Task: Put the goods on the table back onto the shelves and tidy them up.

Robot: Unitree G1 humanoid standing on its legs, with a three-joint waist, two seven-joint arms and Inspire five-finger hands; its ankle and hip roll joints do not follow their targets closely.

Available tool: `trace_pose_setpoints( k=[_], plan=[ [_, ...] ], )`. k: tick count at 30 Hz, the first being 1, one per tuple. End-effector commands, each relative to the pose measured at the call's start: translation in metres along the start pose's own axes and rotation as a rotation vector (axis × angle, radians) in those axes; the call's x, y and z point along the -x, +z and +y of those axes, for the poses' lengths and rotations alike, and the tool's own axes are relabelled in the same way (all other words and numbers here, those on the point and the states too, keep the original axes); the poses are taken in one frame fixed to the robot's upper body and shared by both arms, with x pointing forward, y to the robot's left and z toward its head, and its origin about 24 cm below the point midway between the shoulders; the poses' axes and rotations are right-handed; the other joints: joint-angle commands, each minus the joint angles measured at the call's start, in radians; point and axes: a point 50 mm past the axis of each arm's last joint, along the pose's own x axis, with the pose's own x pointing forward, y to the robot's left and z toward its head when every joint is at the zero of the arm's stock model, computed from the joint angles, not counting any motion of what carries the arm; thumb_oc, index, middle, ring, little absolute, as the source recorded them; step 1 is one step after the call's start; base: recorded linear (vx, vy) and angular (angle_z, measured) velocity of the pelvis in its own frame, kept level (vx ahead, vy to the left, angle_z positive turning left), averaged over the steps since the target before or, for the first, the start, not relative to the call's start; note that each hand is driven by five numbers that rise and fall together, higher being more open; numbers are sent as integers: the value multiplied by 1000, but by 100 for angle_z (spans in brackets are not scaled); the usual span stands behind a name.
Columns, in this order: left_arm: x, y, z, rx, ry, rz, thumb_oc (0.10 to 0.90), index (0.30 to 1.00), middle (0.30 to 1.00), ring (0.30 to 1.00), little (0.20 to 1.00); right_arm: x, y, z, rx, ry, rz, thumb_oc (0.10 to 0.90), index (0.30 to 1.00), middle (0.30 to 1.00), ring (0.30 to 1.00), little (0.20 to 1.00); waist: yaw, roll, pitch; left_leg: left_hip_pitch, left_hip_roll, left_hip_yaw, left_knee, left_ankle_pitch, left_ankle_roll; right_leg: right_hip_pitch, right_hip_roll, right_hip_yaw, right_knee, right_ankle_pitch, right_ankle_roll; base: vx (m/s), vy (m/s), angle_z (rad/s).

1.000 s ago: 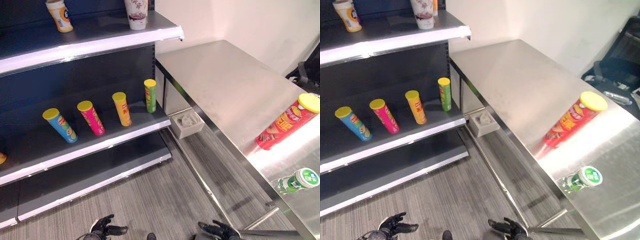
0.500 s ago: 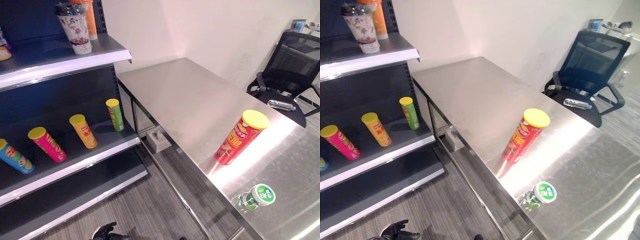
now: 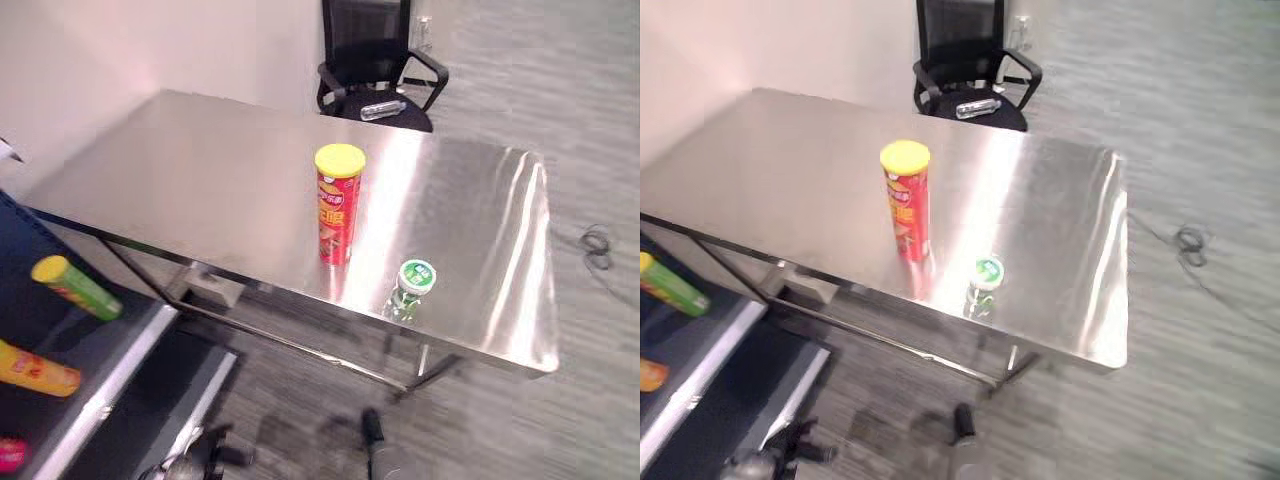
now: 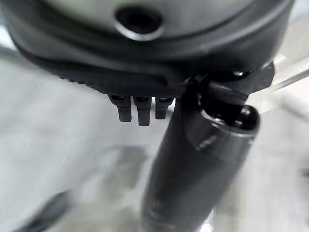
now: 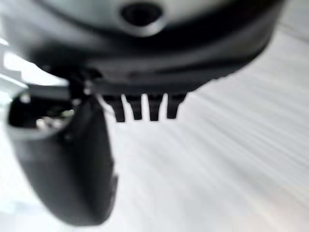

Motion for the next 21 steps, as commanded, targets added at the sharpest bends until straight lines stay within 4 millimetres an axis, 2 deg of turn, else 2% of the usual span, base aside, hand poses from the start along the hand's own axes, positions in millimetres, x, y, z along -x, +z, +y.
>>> trace_pose_setpoints(
  k=[1,2,3,6,7,8,10,11,16,17,21],
  plan=[
    [1,-10,6,-63,6,44,800,900,900,900,900,19,-9,50,33,168,-133,800,900,900,900,900,69,-93,-78,-30,68,9,7,39,-69,117,-60,4,-149,57,16,46,-66,-36],
    [1,-10,1,-90,-30,40,800,900,900,900,900,20,64,64,0,246,-410,800,900,900,900,900,79,-101,-101,-26,73,3,7,40,-74,145,-60,-22,-178,42,12,28,-61,-13],
    [1,-10,-1,-99,-42,40,800,900,900,900,900,23,81,68,-5,259,-475,800,900,900,900,900,81,-100,-105,-27,76,-1,7,40,-76,151,-61,-35,-180,35,13,27,-61,30],
    [1,-10,-1,-99,-42,40,800,900,900,900,900,23,81,68,-5,259,-475,800,900,900,900,900,80,-100,-105,-27,76,-1,7,40,-76,151,-60,-36,-180,35,13,-15,-24,41],
    [3,-14,-3,-123,-77,44,800,900,900,900,900,59,135,107,-101,534,-714,800,900,900,900,900,97,-109,-118,-37,83,-8,7,48,-81,162,-66,-71,-184,35,12,-51,-66,16],
    [4,-17,-4,-123,-85,51,800,900,900,900,900,68,140,117,-95,594,-742,800,900,900,900,900,100,-111,-120,-37,83,-8,7,50,-82,163,-66,-75,-184,35,11,-55,-68,29],
    [5,-20,-5,-121,-92,58,800,900,900,900,900,71,141,120,-123,616,-744,800,900,900,900,900,102,-111,-121,-37,83,-7,7,50,-82,164,-66,-78,-184,35,11,-9,-7,35],
    [7,-27,-5,-115,-97,75,800,900,900,900,900,85,142,132,-217,722,-755,800,900,900,900,900,115,-110,-124,-36,82,-6,7,49,-81,167,-67,-85,-183,38,10,-4,-5,23],
    [8,-29,-4,-118,-99,80,800,900,900,900,900,87,140,138,-243,772,-735,800,900,900,900,900,122,-111,-125,-37,82,-8,7,51,-82,171,-69,-92,-183,38,9,-2,-2,6],
    [10,-33,-4,-121,-114,89,800,900,900,900,900,97,136,153,-271,925,-698,800,900,900,900,900,137,-113,-128,-39,83,-12,7,54,-86,178,-72,-106,-182,40,8,0,0,0],
    [10,-35,-7,-126,-131,95,800,900,900,900,900,99,134,160,-235,1021,-655,800,900,900,900,900,134,-117,-131,-37,83,-18,7,56,-89,185,-72,-108,-181,36,5,0,-6,-1]
  ],
)
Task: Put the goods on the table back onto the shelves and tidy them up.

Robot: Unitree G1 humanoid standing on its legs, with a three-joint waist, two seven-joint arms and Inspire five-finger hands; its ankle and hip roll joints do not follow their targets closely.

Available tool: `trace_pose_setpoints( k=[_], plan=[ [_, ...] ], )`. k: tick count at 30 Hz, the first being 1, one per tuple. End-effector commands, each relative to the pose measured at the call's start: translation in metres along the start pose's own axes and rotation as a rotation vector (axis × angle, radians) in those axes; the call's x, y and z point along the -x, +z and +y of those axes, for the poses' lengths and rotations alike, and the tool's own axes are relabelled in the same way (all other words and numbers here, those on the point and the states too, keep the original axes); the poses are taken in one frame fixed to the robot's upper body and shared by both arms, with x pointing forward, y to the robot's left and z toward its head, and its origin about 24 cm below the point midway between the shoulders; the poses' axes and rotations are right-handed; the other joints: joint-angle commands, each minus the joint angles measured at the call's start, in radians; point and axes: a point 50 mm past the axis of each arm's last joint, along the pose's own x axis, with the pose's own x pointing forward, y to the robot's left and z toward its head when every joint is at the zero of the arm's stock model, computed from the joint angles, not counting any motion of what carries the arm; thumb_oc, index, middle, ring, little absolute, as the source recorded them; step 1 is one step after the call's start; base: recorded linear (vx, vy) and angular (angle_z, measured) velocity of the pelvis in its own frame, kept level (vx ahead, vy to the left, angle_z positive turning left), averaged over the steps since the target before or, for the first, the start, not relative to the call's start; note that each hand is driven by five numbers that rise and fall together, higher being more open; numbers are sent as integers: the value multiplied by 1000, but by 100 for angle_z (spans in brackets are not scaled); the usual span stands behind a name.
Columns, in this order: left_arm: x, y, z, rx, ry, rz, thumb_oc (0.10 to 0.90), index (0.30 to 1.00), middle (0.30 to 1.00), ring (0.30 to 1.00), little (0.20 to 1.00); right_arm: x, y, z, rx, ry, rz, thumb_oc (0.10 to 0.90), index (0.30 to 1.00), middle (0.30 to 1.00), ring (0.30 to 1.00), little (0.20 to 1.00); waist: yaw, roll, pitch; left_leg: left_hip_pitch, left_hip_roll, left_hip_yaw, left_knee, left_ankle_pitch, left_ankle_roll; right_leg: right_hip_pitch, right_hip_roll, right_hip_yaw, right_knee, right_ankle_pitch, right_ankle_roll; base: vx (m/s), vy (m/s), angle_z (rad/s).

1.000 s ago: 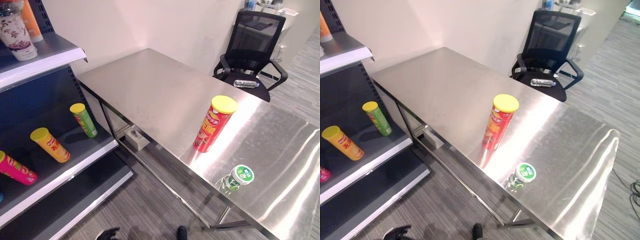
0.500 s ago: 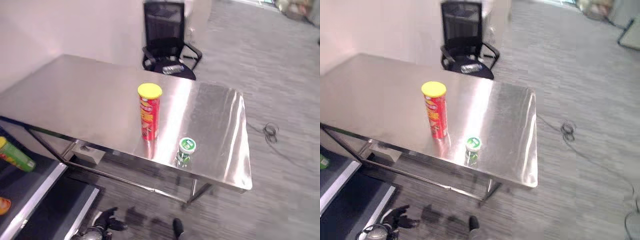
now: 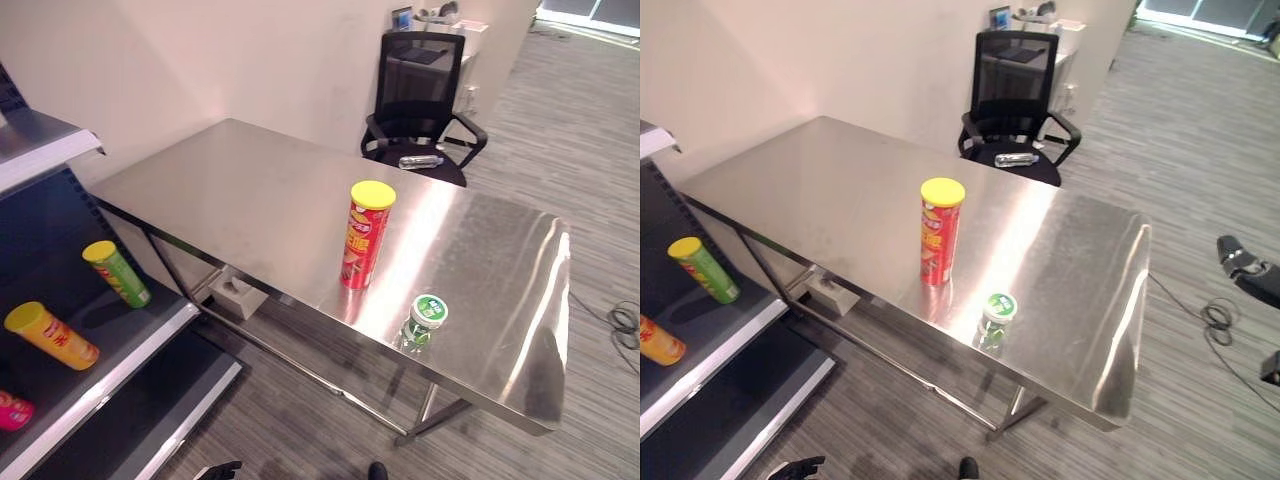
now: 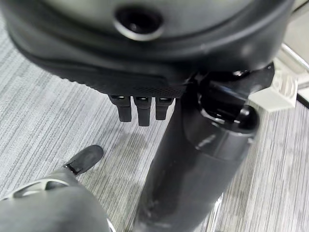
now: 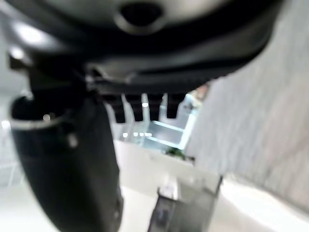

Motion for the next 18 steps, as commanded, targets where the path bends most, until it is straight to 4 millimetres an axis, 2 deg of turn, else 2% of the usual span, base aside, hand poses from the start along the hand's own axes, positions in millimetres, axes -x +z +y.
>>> trace_pose_setpoints(
  k=[1,3,8,9,12,13,18],
  plan=[
    [-5,37,11,-51,-1,-107,800,900,900,900,900,-23,59,-4,-85,49,-257,800,900,900,900,900,19,-25,-6,-33,37,40,5,8,3,13,-79,1,15,27,107,0,0,0],
    [-5,35,10,-60,-16,-105,800,900,900,900,900,-21,50,-2,-77,135,-185,800,900,900,900,900,17,-30,-6,-32,39,39,5,11,-1,15,-79,-1,16,26,105,0,0,0],
    [-5,35,10,-66,-21,-102,800,900,900,900,900,-20,49,0,-59,168,-164,800,900,900,900,900,16,-31,-6,-33,40,40,5,13,-2,15,-79,-1,16,26,104,0,0,0],
    [-5,35,8,-71,-31,-103,800,900,900,900,900,-18,49,9,-30,258,-133,800,900,900,900,900,12,-33,-6,-33,41,42,5,14,-4,14,-79,-1,15,25,102,0,0,0],
    [-5,35,8,-71,-31,-103,800,900,900,900,900,-18,49,9,-30,258,-133,800,900,900,900,900,13,-33,-6,-33,41,42,5,14,-4,13,-79,-1,15,25,102,0,0,0],
    [-5,36,3,-76,-53,-114,800,900,900,900,900,6,79,63,98,629,-200,800,900,900,900,900,-9,-31,-5,-35,45,57,5,20,-9,4,-71,10,11,19,97,-5,-36,2],
    [-5,37,1,-81,-61,-123,800,900,900,900,900,20,84,78,168,728,-215,800,900,900,900,900,-4,-26,-5,-39,47,62,5,24,-11,2,-71,2,9,18,96,-2,-20,-19]
  ],
)
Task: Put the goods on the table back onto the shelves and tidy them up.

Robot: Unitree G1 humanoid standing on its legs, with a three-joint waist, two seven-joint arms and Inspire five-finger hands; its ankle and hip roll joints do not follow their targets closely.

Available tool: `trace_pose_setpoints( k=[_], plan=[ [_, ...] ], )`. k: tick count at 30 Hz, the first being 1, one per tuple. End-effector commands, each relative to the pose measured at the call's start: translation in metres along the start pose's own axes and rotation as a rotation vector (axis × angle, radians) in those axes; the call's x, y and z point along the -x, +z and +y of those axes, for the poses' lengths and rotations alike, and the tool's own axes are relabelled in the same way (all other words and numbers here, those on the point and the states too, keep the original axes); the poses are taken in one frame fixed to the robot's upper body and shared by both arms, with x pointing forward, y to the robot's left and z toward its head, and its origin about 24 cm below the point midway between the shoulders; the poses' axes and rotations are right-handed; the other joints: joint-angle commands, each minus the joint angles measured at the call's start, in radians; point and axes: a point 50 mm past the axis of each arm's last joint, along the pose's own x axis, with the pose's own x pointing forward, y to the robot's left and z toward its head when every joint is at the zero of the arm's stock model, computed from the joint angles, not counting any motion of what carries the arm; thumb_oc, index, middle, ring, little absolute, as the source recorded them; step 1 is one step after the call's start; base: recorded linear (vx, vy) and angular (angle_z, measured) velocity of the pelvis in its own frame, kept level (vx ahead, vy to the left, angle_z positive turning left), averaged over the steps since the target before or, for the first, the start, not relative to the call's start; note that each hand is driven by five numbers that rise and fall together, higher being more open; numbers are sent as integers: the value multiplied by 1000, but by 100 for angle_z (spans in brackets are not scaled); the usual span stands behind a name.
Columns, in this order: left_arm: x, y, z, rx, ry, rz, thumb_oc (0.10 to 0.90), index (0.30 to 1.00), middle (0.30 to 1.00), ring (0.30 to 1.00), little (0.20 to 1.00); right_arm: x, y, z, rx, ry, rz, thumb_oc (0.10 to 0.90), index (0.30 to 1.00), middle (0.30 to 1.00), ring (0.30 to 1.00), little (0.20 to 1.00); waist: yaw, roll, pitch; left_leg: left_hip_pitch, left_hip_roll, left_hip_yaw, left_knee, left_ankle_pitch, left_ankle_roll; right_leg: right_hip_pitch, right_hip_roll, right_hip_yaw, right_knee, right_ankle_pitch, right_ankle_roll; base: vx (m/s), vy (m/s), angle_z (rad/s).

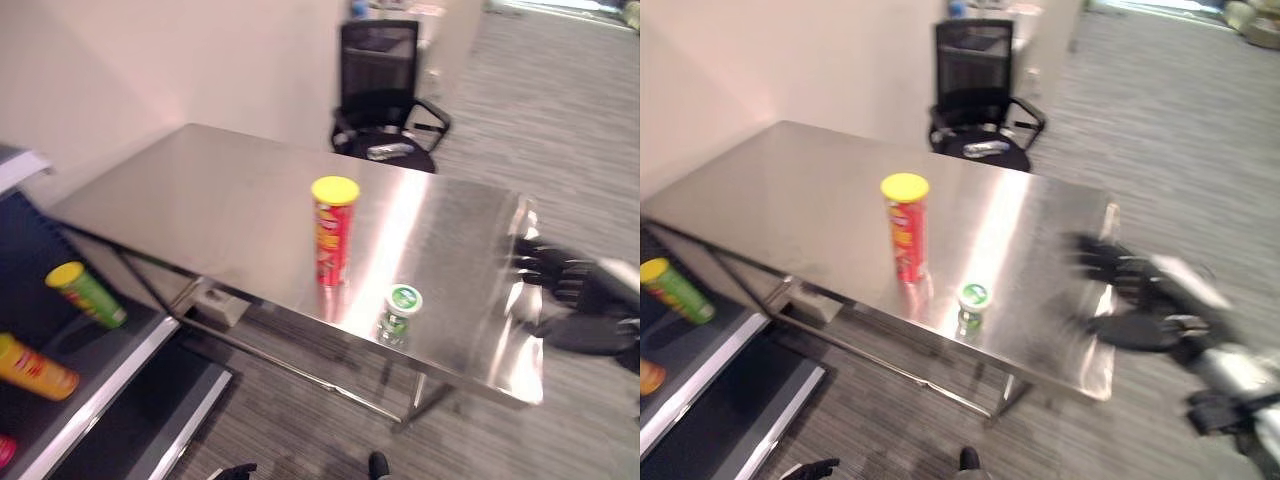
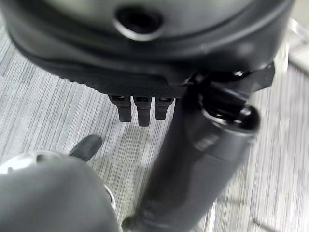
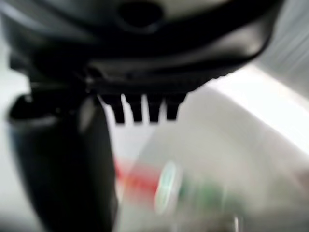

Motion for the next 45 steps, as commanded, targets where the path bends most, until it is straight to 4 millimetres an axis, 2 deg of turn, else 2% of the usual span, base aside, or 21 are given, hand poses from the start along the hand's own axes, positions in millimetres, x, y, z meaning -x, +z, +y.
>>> trace_pose_setpoints(
  k=[1,3,8,10,12,15,21,24,31,34,45],
  plan=[
    [-2,35,25,-66,45,-105,800,900,900,900,900,9,24,-68,181,-293,-94,800,900,900,900,900,67,-50,-11,-47,39,31,8,26,-8,14,-84,-26,10,17,95,0,-26,10],
    [-3,41,22,-84,38,-128,800,900,900,900,900,-8,33,-50,261,-153,-94,800,900,900,900,900,75,-48,-12,-60,41,15,8,33,-11,20,-84,-46,10,12,94,-3,-40,13],
    [-1,34,24,-74,54,-110,800,900,900,900,900,-7,32,-51,268,-201,-106,800,900,900,900,900,88,-46,-12,-61,48,-13,8,33,-15,37,-81,-56,15,-8,87,38,-35,32],
    [-1,34,23,-77,47,-113,800,900,900,900,900,-6,21,-50,290,-188,-31,800,900,900,900,900,94,-45,-14,-63,51,-21,8,38,-17,43,-77,-63,15,-15,81,36,-29,22],
    [-1,34,23,-77,47,-113,800,900,900,900,900,-6,21,-50,290,-188,-30,800,900,900,900,900,93,-45,-13,-60,51,-21,8,36,-17,46,-77,-64,16,-17,82,13,-13,8],
    [-1,36,26,-78,54,-119,800,900,900,900,900,-6,7,-49,269,-192,20,800,900,900,900,900,101,-43,-14,-71,56,-30,8,43,-21,45,-73,-73,14,-22,78,26,-40,0],
    [0,36,27,-79,50,-121,800,900,900,900,900,-6,2,-46,259,-158,50,800,900,900,900,900,104,-42,-12,-73,60,-35,8,46,-24,49,-70,-81,11,-26,77,6,-7,1],
    [-1,35,23,-80,44,-120,800,900,900,900,900,-11,-14,-39,255,-140,95,800,900,900,900,900,114,-39,-10,-75,65,-37,8,48,-27,55,-65,-87,6,-31,74,12,-24,0],
    [-1,37,24,-89,48,-123,800,900,900,900,900,-18,-24,-34,247,-120,117,800,900,900,900,900,125,-36,-6,-76,64,-47,8,50,-27,63,-64,-100,6,-36,71,1,-5,3],
    [0,37,26,-84,62,-126,800,900,900,900,900,-23,-35,-33,271,-162,136,800,900,900,900,900,138,-31,-1,-79,65,-55,8,51,-27,67,-64,-109,6,-40,70,7,-15,14],
    [0,39,26,-70,81,-138,800,900,900,900,900,-38,-41,-29,233,-335,26,800,900,900,900,900,159,-25,3,-76,63,-74,8,48,-22,84,-63,-123,6,-49,66,20,-5,5]
  ],
)
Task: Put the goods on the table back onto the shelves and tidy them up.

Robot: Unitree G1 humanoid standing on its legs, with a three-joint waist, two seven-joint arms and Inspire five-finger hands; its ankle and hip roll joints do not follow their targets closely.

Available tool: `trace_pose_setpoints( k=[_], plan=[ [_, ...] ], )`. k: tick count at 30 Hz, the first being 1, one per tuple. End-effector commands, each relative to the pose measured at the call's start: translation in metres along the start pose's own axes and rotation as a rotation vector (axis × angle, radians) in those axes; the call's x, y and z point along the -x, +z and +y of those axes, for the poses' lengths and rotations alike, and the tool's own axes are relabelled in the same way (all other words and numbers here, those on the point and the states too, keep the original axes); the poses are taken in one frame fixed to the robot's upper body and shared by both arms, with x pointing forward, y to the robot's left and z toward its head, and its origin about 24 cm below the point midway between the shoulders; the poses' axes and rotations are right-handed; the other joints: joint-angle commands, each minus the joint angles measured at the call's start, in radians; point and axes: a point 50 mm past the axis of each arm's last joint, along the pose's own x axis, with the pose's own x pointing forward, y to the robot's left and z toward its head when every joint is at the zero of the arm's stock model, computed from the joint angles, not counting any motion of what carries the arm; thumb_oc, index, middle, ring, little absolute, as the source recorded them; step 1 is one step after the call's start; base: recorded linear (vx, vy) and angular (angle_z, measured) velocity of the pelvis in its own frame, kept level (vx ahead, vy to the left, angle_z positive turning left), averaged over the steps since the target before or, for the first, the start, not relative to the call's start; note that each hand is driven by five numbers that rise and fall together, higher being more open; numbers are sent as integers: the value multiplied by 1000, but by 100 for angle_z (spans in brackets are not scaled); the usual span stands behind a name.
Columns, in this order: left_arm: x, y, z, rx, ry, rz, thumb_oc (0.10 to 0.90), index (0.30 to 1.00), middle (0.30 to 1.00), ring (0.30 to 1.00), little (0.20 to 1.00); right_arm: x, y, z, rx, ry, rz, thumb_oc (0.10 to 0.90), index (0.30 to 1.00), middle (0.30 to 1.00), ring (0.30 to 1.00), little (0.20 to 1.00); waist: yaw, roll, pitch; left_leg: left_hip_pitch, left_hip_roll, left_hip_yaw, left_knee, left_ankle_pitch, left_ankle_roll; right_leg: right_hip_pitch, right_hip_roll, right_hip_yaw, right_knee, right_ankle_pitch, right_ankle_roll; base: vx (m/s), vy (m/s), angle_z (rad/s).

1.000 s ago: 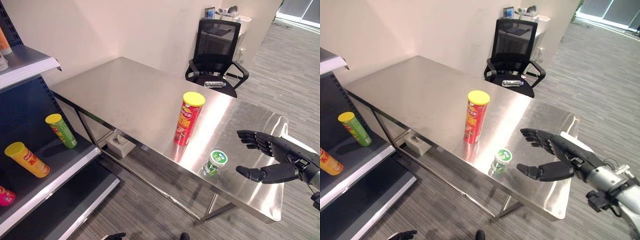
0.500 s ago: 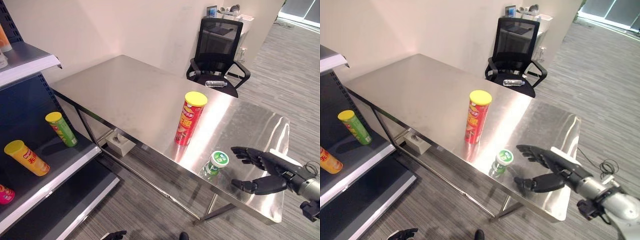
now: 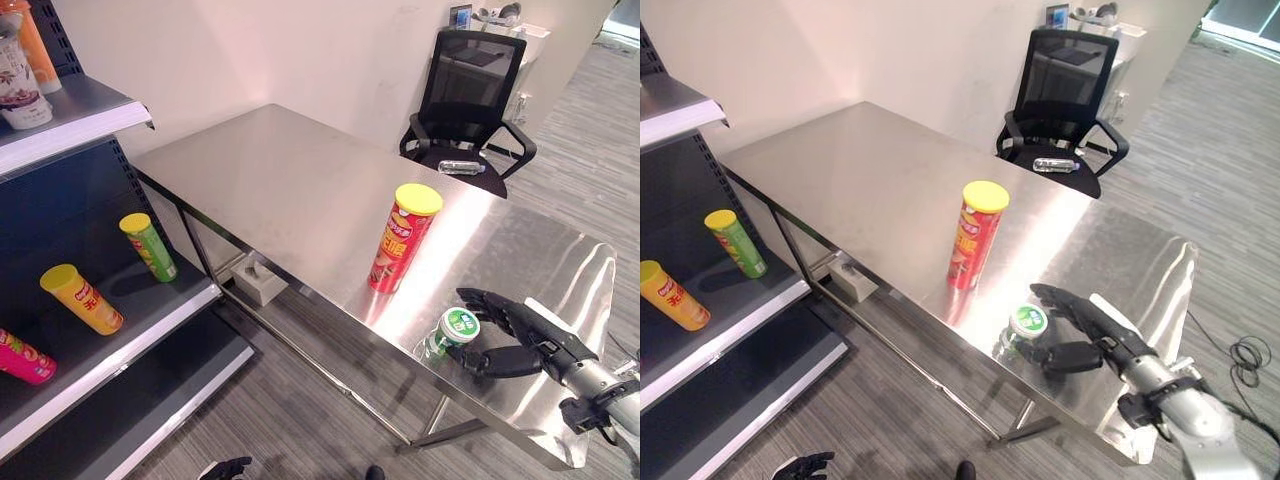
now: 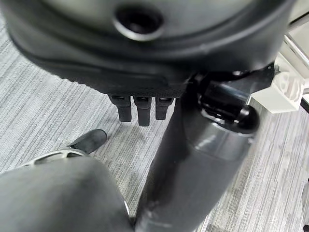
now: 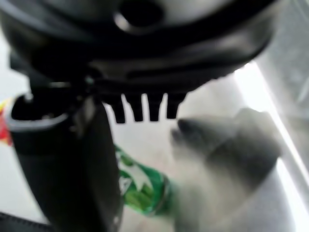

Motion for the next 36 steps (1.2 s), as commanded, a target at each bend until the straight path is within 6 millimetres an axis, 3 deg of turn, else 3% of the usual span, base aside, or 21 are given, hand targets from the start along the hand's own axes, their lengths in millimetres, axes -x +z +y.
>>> trace_pose_setpoints(
  k=[1,17,33,34,36],
  plan=[
    [-5,35,11,-43,30,-117,800,900,900,900,900,-8,50,-32,103,-160,-260,800,900,900,900,900,22,0,8,-16,67,56,4,31,-30,62,-37,2,6,-30,62,2,-2,4],
    [-5,35,11,-42,32,-117,800,900,900,900,900,-10,49,-30,96,-166,-265,800,900,900,900,900,28,1,8,-14,67,53,4,30,-29,64,-36,-1,6,-32,61,0,0,0],
    [-4,36,13,-38,43,-122,800,900,900,900,900,-21,59,-12,67,-106,-328,800,900,900,900,900,49,-4,7,-7,68,37,4,26,-28,80,-33,-12,7,-43,57,3,0,1],
    [-4,35,13,-37,43,-118,800,900,900,900,900,-21,61,-11,91,-98,-334,400,300,300,300,300,52,-5,6,-6,67,35,4,24,-27,81,-33,-14,7,-44,57,0,0,0],
    [-4,35,13,-34,44,-122,800,900,900,900,900,-20,61,-12,96,-103,-329,400,300,300,300,300,53,-5,6,-6,66,33,4,24,-27,81,-33,-13,7,-44,57,0,1,3]
  ],
)
